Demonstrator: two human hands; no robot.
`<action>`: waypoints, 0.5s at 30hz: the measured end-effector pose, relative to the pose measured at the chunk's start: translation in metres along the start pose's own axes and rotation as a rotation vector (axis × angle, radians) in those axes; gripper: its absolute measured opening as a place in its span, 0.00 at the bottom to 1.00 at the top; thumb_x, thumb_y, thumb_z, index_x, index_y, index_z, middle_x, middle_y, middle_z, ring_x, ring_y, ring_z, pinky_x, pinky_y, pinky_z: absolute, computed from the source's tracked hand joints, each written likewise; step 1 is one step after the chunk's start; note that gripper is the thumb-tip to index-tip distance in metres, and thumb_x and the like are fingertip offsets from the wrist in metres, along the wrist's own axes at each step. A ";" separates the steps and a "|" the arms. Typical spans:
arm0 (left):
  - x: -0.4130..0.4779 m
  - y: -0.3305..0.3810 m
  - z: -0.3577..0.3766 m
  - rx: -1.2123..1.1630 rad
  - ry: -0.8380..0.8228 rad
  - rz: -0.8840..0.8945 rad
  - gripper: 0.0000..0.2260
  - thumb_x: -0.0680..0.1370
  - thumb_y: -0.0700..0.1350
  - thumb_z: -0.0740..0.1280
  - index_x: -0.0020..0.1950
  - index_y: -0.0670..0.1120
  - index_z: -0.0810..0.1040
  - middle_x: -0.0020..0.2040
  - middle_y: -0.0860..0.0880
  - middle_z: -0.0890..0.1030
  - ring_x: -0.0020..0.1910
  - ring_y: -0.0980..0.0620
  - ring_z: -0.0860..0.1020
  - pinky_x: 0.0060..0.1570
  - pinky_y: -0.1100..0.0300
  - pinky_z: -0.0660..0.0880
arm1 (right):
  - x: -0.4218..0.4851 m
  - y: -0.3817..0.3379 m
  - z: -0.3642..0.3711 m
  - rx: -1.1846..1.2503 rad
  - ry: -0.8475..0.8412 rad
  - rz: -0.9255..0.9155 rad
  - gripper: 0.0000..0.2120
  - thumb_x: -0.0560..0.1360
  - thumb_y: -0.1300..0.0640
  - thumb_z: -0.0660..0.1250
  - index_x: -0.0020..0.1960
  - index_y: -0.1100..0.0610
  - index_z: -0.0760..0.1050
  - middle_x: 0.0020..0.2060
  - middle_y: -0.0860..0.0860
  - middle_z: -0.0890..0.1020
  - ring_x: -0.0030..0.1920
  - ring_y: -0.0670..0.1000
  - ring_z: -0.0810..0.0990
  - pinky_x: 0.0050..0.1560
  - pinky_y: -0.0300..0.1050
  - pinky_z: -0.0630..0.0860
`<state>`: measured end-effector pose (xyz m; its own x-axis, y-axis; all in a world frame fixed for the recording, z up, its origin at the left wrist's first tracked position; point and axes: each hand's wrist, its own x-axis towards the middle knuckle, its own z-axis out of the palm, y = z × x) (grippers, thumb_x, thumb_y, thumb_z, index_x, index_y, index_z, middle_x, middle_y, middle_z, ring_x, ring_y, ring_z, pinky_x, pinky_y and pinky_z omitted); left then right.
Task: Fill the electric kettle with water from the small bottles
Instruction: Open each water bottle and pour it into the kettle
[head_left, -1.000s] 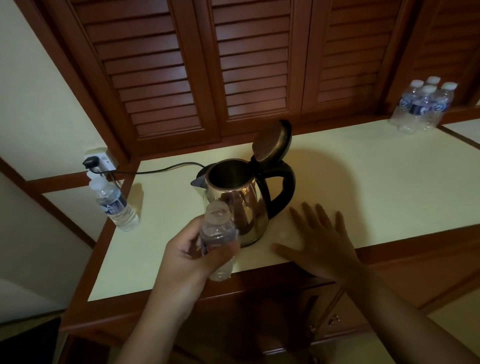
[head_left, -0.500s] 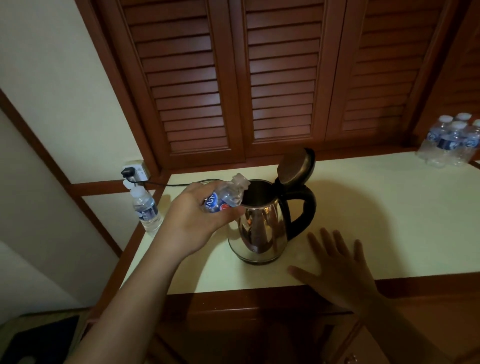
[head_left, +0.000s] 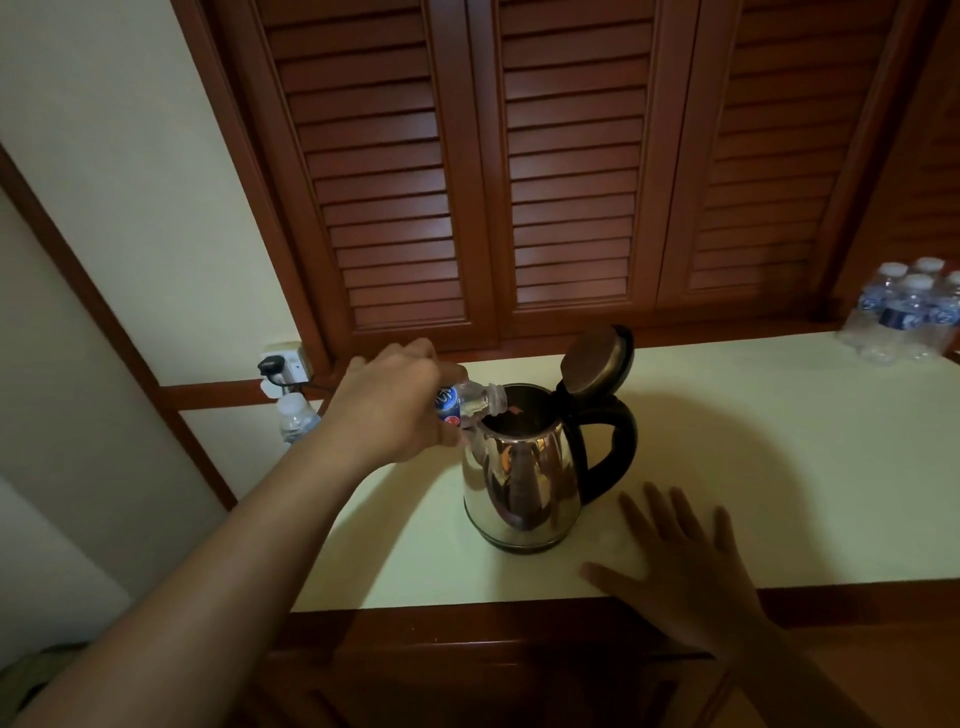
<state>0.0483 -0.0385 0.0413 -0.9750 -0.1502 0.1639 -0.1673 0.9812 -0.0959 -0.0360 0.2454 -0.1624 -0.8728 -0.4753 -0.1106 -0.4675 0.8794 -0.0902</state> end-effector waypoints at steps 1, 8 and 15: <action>0.001 0.000 -0.002 0.043 0.000 0.003 0.27 0.72 0.61 0.76 0.69 0.60 0.76 0.57 0.51 0.73 0.62 0.46 0.73 0.56 0.46 0.70 | 0.000 0.000 0.000 -0.006 -0.001 0.000 0.53 0.63 0.14 0.34 0.80 0.41 0.33 0.80 0.49 0.33 0.79 0.55 0.31 0.76 0.68 0.34; 0.011 0.002 -0.011 0.209 -0.007 0.082 0.31 0.74 0.58 0.76 0.75 0.59 0.70 0.67 0.51 0.74 0.69 0.46 0.70 0.64 0.41 0.70 | -0.001 -0.001 -0.001 -0.008 0.000 0.008 0.53 0.63 0.14 0.34 0.80 0.41 0.34 0.80 0.48 0.34 0.80 0.54 0.33 0.76 0.68 0.35; 0.017 0.003 -0.011 0.271 0.070 0.147 0.28 0.75 0.55 0.75 0.71 0.56 0.68 0.68 0.53 0.76 0.67 0.48 0.72 0.61 0.41 0.68 | -0.002 0.000 -0.001 0.001 -0.007 0.006 0.53 0.63 0.14 0.34 0.80 0.41 0.33 0.80 0.48 0.34 0.79 0.54 0.32 0.76 0.68 0.34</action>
<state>0.0329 -0.0367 0.0546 -0.9807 0.0084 0.1953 -0.0679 0.9222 -0.3806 -0.0345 0.2458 -0.1609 -0.8747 -0.4700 -0.1180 -0.4619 0.8823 -0.0902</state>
